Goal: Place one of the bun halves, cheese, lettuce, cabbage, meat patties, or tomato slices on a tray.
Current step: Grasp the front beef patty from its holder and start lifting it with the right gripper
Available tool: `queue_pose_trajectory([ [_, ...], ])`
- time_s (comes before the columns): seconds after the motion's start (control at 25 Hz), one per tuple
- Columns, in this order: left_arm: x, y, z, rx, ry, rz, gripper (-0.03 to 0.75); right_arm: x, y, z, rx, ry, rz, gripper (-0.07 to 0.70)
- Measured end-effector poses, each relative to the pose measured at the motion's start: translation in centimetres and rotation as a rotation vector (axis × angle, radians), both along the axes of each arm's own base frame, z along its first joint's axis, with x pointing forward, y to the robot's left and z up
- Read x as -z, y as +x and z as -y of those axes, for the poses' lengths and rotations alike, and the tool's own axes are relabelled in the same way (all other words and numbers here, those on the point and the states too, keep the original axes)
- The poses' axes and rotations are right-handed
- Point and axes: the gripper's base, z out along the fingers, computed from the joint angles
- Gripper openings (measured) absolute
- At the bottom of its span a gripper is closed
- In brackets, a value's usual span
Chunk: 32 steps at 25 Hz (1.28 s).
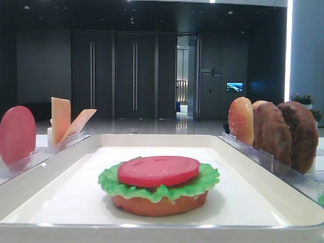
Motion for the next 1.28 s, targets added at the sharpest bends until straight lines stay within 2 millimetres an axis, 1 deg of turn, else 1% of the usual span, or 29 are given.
queue_pose_trajectory([
  [0.2,0.0,0.0,0.0,0.0,0.0,0.0,0.471,-0.6,3.0,0.1,-0.004,-0.002,-0.126,0.414],
  [0.44,0.0,0.0,0.0,0.0,0.0,0.0,0.471,-2.1,7.2,0.2,-0.011,-0.009,-0.188,0.414],
  [0.64,0.0,0.0,0.0,0.0,0.0,0.0,0.471,-3.4,11.1,0.2,-0.019,-0.016,-0.26,0.414],
  [0.72,0.0,0.0,0.0,0.0,0.0,0.0,0.471,-3.8,12.6,0.3,-0.02,-0.016,-0.292,0.414],
  [0.8,0.0,0.0,0.0,0.0,0.0,0.0,0.471,-3.8,14.7,0.3,-0.021,-0.014,-0.342,0.414],
  [0.88,0.0,0.0,0.0,0.0,0.0,0.0,0.471,-4.2,16.0,0.3,-0.022,-0.014,-0.357,0.414],
  [1.08,0.0,0.0,0.0,0.0,0.0,0.0,0.471,-5.2,18.7,0.4,-0.051,-0.043,-0.368,0.414],
  [1.28,0.0,0.0,0.0,0.0,0.0,0.0,0.471,-5.9,20.7,0.4,-0.088,-0.077,-0.389,0.414],
])
